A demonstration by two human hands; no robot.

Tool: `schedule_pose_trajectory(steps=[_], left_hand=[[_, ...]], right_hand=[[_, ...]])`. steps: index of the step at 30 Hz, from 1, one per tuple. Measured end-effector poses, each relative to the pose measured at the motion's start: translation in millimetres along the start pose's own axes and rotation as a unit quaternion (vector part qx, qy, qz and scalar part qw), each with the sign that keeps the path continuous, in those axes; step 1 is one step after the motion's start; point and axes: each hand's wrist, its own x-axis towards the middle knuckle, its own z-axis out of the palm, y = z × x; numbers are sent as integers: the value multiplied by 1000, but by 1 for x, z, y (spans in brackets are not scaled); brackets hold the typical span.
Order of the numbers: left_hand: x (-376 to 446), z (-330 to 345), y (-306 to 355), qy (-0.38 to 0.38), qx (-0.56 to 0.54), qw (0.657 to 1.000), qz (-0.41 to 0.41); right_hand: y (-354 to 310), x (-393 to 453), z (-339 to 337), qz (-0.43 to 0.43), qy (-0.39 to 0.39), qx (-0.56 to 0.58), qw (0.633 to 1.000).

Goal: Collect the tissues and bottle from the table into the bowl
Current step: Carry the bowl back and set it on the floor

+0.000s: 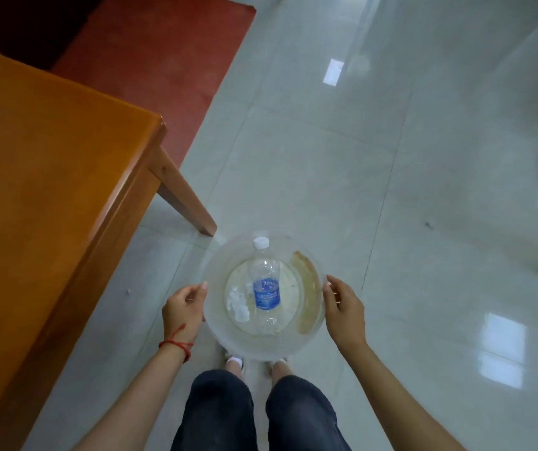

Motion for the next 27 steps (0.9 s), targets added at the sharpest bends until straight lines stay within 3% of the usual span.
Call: schedule_pose_trajectory(steps=[27], left_hand=[[314, 164, -241, 36, 6, 989, -145]], right_hand=[[220, 252, 292, 61, -15, -52, 997]])
